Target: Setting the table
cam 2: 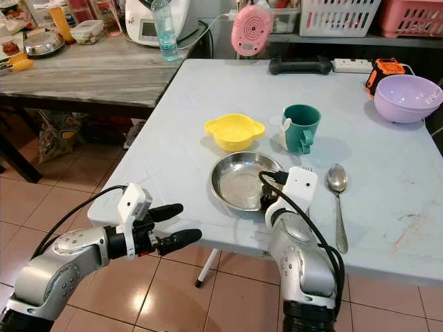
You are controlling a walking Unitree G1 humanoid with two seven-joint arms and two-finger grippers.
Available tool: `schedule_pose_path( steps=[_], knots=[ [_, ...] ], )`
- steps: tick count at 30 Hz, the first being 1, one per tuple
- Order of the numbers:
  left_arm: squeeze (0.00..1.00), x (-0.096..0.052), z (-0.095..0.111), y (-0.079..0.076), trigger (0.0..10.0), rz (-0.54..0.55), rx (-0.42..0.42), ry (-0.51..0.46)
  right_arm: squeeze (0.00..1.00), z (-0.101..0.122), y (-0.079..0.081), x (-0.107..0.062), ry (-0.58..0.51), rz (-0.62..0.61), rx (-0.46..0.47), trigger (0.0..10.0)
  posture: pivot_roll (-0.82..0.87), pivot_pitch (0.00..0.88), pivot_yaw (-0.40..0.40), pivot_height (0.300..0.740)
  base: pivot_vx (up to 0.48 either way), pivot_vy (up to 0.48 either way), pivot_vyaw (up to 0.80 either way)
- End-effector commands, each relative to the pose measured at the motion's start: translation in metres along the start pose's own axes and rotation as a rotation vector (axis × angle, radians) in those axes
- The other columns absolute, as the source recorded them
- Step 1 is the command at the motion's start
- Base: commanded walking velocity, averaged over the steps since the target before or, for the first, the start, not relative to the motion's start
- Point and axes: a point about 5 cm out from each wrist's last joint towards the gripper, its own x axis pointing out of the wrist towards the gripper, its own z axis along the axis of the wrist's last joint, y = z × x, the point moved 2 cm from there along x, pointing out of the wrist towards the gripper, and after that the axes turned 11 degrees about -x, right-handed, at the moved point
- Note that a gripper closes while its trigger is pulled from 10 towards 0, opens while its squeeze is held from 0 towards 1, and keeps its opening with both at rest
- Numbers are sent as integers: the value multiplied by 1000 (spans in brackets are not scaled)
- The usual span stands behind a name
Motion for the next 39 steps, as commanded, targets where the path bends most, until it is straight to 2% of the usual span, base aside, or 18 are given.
schedule_pose_path(
  steps=[1, 12, 14, 19, 34, 39],
  knots=[
    [0, 0, 0, -4, 10000, -16, 5, 6, 0, -4, 9, -1, 29, 29, -11, 0, -108, 67, 84, 740, 0, 0, 0],
    [0, 0, 2, -6, 10000, -29, 7, 0, 0, -5, 10, 0, 37, 29, -16, 0, -108, 66, 86, 740, 0, 0, 0],
    [0, 1, 10, -8, 10000, -38, -18, -45, 0, -7, 8, 0, 42, 25, -18, 0, -109, 66, 87, 740, 0, 0, 0],
    [0, 3, 16, -10, 10000, -48, -23, -66, 0, -8, 8, 0, 44, 21, -18, 0, -111, 65, 91, 740, 0, 0, 0],
    [0, 6, 17, -10, 10000, -48, -20, -61, 0, -12, -2, 0, 58, -26, 3, 0, -121, 65, 101, 740, 0, 0, 0],
    [0, 4, 24, 3, 10000, 52, -6, -135, 0, -10, -7, -2, 44, -41, 38, 0, -119, 61, 100, 740, 0, 0, 0]
  ],
)
